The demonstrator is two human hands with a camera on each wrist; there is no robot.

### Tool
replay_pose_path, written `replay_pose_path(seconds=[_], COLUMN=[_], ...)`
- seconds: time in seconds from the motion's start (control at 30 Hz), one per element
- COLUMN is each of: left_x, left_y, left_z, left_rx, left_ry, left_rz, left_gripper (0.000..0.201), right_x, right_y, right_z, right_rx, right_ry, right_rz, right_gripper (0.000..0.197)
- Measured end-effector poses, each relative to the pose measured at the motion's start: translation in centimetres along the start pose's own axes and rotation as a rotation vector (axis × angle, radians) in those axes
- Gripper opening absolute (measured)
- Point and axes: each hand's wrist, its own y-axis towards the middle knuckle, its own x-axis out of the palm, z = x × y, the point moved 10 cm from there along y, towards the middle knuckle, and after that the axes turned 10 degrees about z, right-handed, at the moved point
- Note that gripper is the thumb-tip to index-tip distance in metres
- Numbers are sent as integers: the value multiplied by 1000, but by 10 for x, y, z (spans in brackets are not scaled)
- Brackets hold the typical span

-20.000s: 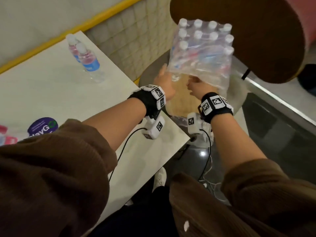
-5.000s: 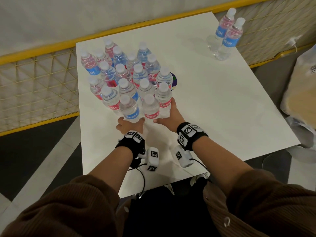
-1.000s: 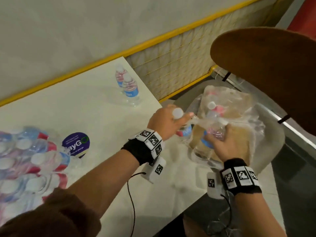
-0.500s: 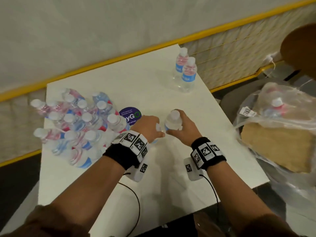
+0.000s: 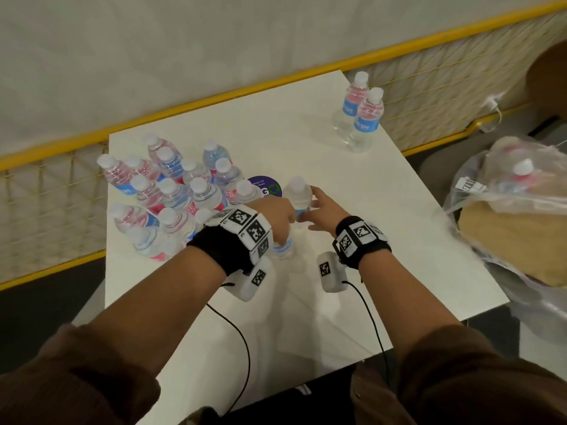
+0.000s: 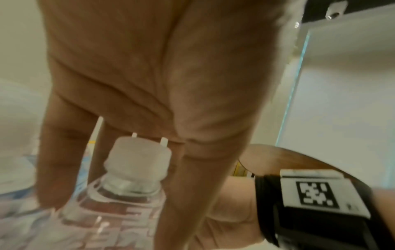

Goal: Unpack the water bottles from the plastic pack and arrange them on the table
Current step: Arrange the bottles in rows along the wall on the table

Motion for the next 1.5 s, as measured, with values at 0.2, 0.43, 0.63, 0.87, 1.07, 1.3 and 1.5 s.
replay_pose_path(seconds=[0.2,0.43,0.63,0.87,1.07,1.3,1.5], left_x=[-26,-46,-37,-65,-77,-37,-2], left_y=[-4,-3,14,22,56,106,161], left_z=[-12,-25,-12,16,142,307,369], left_rx=[-92,-168,-105,-188,112,460,421], left_ry=[-123,-233,-63,-99,-231,-167,-15], left_rz=[198,440,239,326,355,252,124], left_gripper=[37,61,28,52,44,33,40], right_x=[24,23,61,49,-77,-301,-388], right_y=[2,-21,-43,-42,-33,-65,-74], right_z=[-7,44,46,49,80,162,197], right_rx=[46,375,505,494,351,359,454], right_ry=[103,-48,247,211,147,165,162], right_rz=[-35,-113,-313,-309,-123,315,465], right_gripper=[63,73,67,74,50,12,15])
